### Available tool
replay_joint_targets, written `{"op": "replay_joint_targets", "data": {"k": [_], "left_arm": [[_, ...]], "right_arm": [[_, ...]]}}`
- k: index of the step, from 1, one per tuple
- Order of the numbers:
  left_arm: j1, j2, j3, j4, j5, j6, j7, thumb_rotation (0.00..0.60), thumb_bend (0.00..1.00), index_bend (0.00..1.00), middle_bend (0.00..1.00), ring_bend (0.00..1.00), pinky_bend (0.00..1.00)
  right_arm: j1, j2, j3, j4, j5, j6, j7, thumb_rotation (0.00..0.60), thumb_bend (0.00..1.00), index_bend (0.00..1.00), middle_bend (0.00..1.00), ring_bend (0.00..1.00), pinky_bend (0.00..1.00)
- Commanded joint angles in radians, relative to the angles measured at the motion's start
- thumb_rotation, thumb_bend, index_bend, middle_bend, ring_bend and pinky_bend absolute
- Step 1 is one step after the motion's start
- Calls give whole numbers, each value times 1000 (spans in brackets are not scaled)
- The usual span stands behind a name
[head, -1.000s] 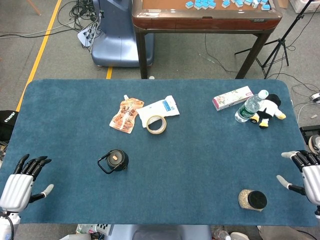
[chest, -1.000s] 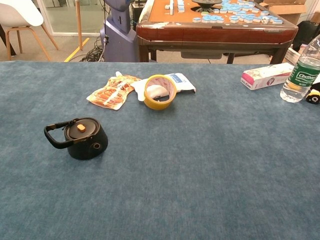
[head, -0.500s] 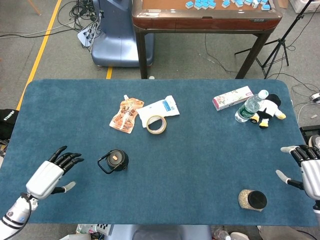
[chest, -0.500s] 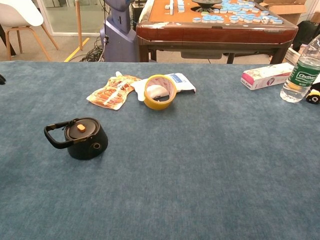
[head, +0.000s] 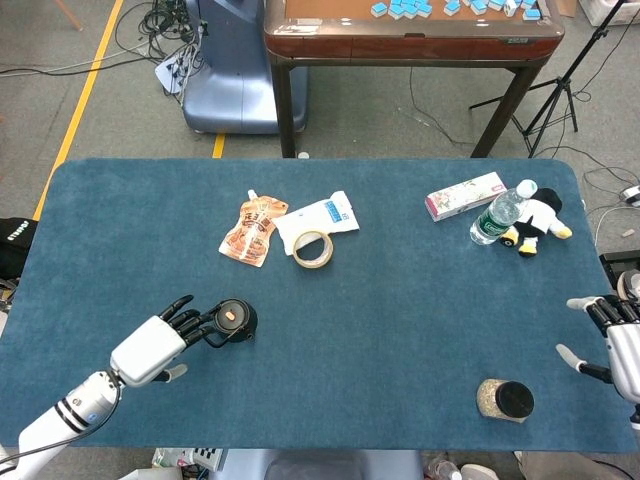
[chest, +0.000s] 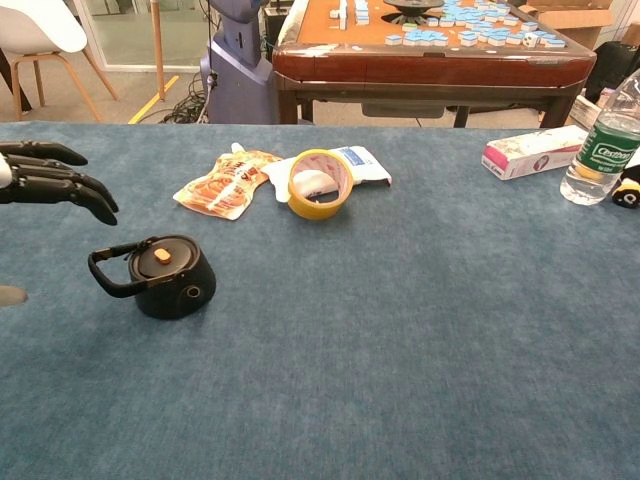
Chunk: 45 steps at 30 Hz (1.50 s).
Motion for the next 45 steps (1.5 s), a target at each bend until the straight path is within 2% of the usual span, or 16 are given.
{"op": "replay_joint_targets", "data": {"k": [1,8,20,30,45], "left_arm": [[-22,-19,-6,-7,-17,-27,24,600,194,282,234,196,36],[-56,-54,-9,7,-54,-79,77,600,194,348,303,229,36],[-80,-98,-7,25,-126,-114,116,600,194,369,334,251,36],[-84,-119,15,58,-147,-113,116,600,194,417,377,292,36],[-100,-153,31,99,-161,-105,92,600,194,423,383,304,36]], "right_arm": [[-4,-4,-3,6,2,2,7,600,172,334,366,254,278],[-14,-9,-6,22,11,2,22,600,172,334,366,254,278],[-23,-8,-10,34,14,4,39,600,172,334,366,254,278],[-27,-12,-11,36,16,2,40,600,171,334,366,254,278],[-32,-14,-10,40,25,-2,40,600,171,334,366,254,278]]}}
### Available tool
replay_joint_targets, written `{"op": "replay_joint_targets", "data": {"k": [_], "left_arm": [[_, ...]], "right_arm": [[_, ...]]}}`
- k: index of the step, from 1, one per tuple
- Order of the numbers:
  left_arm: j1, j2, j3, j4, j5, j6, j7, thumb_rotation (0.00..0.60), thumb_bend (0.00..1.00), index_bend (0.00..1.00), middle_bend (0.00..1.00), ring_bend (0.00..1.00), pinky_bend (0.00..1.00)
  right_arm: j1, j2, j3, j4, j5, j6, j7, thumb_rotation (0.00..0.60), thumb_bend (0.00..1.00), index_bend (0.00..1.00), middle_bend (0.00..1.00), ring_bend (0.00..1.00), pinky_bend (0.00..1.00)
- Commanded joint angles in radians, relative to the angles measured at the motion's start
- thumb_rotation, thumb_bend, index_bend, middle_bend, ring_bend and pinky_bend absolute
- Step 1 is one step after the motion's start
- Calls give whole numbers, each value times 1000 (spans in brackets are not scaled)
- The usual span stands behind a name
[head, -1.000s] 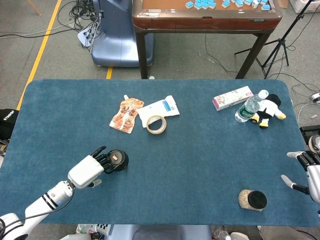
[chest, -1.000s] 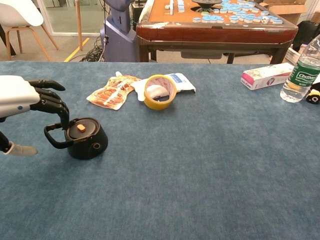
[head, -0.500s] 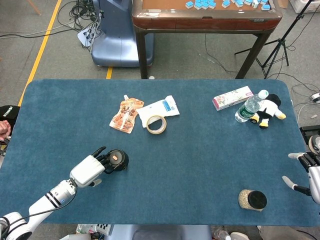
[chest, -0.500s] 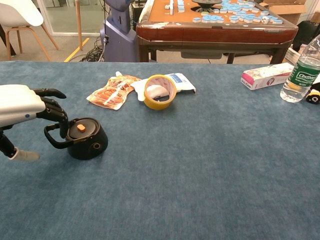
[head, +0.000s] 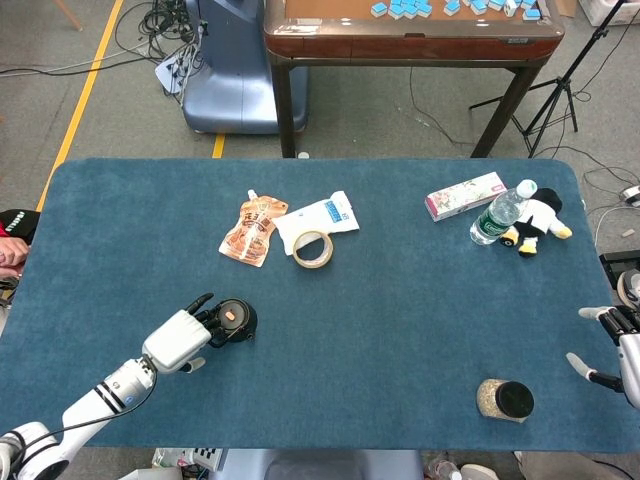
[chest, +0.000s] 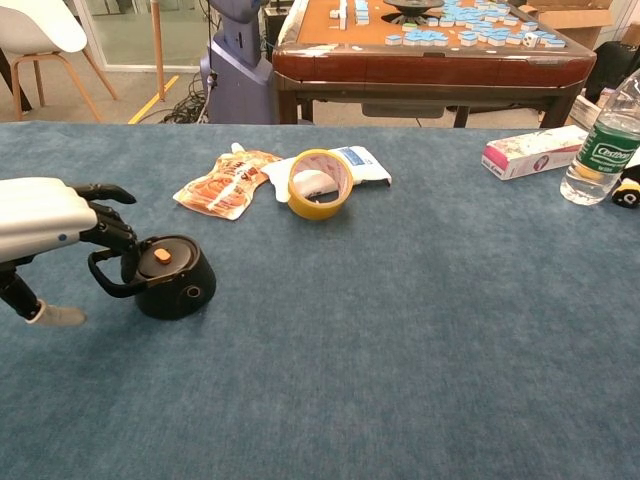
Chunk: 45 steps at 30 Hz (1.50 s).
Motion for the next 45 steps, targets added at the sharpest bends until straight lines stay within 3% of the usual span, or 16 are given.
{"op": "replay_joint_targets", "data": {"k": [1,29,37,45], "left_arm": [[-2,-5,3,5,-1,0,0,600,194,423,384,304,36],[-6,-39,38,28,-1,15,53,600,193,443,406,312,36],[0,-44,37,15,-20,11,90,600,194,485,459,392,36],[6,-45,40,5,-44,2,116,600,193,493,468,393,36]], "right_arm": [[-1,0,0,1,1,0,1,600,171,334,366,254,278],[-10,-2,1,8,8,-1,8,600,172,334,366,254,278],[-13,-2,0,9,9,0,10,600,171,334,366,254,278],[-15,-3,-1,11,9,-1,14,600,172,334,366,254,278]]}}
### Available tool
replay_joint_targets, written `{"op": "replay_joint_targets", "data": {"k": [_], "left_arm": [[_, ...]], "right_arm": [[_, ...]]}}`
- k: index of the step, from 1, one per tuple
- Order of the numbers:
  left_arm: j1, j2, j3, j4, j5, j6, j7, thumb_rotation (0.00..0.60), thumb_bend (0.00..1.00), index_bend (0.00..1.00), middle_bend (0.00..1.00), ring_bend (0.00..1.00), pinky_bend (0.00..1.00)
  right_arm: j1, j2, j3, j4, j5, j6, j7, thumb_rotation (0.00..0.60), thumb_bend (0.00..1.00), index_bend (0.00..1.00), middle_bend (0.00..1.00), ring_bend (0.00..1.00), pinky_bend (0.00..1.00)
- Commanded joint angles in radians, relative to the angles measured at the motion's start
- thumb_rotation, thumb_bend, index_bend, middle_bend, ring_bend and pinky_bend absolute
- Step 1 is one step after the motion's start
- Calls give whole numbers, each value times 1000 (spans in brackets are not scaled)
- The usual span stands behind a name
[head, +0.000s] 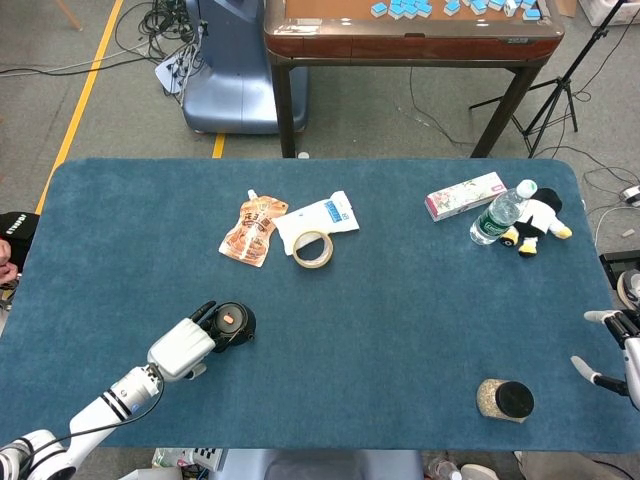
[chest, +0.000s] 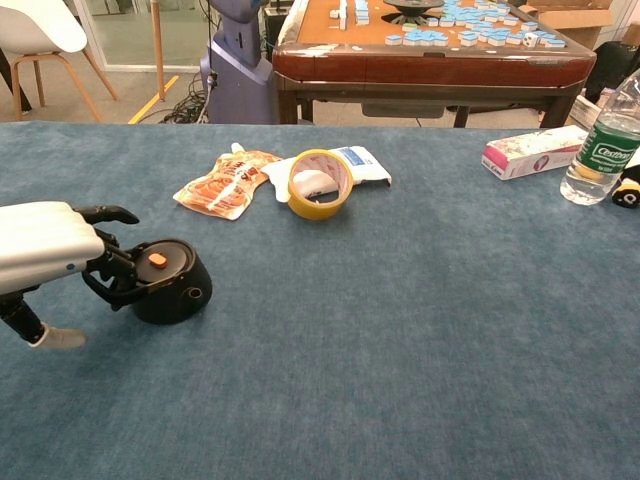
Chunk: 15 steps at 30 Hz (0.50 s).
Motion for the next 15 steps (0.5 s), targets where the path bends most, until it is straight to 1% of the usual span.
{"op": "replay_joint_targets", "data": {"k": [1,15], "left_arm": [[2,-3,2,2,-3,-1,2,600,193,493,468,393,36],[1,-27,9,28,-10,-9,-5,600,192,503,476,392,37]], "right_arm": [[-1,0,0,1,0,0,0,600,171,334,366,254,278],[-3,-1,-1,2,4,-7,3,600,171,334,366,254,278]]}}
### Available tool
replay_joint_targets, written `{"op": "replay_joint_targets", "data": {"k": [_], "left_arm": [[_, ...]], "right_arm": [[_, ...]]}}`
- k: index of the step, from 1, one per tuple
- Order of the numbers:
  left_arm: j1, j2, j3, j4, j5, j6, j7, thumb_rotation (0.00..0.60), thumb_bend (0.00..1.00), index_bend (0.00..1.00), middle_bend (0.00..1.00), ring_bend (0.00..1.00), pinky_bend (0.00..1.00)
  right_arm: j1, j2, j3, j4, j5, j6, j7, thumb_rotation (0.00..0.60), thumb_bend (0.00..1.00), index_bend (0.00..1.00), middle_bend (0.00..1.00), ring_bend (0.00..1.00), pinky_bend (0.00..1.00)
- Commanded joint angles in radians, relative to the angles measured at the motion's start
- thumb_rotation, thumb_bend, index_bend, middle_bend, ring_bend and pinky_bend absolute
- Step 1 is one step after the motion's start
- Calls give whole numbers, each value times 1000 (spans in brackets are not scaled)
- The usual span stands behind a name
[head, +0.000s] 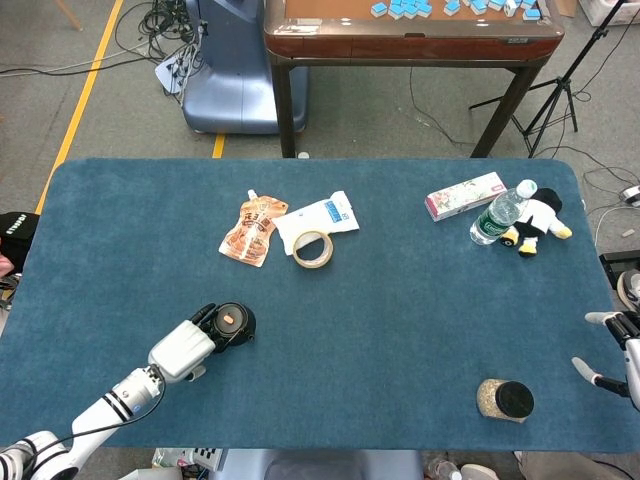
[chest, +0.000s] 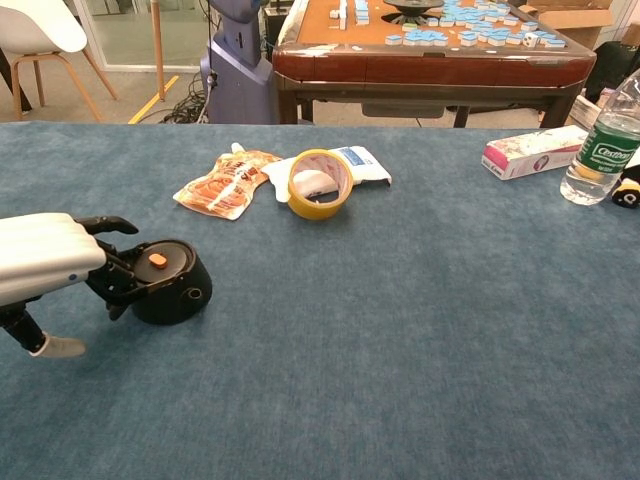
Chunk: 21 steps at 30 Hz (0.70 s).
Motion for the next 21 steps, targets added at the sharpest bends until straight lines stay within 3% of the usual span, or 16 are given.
{"op": "replay_joint_targets", "data": {"k": [1,18,21], "left_arm": [[-1,-3,1,1,-2,-2,-3,600,192,511,485,393,37],[-6,-33,-6,12,-28,-7,-124,600,194,722,730,582,36],[-5,-37,-11,11,-30,2,-140,578,193,776,794,638,36]], "right_arm": [[0,-1,0,1,1,-1,1,600,171,334,366,254,278],[-4,0,1,5,4,1,10,600,171,334,366,252,278],[-5,0,2,6,4,1,12,600,171,334,366,251,278]]}}
